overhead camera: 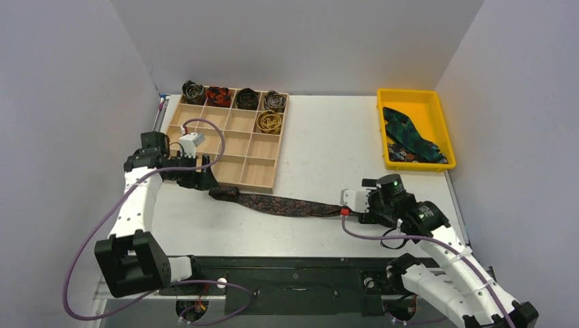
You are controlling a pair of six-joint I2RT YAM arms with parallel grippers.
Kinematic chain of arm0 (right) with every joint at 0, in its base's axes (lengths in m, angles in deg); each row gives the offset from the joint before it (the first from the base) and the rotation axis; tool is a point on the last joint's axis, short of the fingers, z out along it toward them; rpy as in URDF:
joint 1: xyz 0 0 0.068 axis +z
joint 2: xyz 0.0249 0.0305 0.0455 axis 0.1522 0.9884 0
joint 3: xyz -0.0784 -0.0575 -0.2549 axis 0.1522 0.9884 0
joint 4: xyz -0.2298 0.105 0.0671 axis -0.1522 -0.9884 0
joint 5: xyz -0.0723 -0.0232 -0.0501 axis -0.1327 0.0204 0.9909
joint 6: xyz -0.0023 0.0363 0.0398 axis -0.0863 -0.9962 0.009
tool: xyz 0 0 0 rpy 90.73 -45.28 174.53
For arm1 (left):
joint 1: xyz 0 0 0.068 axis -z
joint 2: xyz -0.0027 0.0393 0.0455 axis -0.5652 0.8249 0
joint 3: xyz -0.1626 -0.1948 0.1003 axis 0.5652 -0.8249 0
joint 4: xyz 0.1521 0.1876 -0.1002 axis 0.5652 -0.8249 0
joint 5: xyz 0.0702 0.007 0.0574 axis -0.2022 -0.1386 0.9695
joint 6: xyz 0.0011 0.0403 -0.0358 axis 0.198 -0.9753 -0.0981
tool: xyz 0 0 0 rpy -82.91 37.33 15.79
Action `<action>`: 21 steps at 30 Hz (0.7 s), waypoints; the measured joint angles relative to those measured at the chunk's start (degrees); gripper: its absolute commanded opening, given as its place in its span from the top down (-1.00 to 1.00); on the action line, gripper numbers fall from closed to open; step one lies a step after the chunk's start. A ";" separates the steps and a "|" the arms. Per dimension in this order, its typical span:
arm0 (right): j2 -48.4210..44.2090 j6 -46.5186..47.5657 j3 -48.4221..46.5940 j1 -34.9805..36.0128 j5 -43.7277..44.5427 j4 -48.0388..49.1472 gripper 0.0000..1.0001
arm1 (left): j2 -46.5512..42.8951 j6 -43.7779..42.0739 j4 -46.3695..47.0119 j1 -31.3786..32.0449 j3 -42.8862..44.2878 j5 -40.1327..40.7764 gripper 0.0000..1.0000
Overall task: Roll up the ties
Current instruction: Flatten out the tie at the center of the board.
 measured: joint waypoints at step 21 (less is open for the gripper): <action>56.17 -5.81 -30.95 -19.87 -14.32 -23.96 0.13 | 1.22 -30.32 1.11 0.81 -2.54 0.46 -0.36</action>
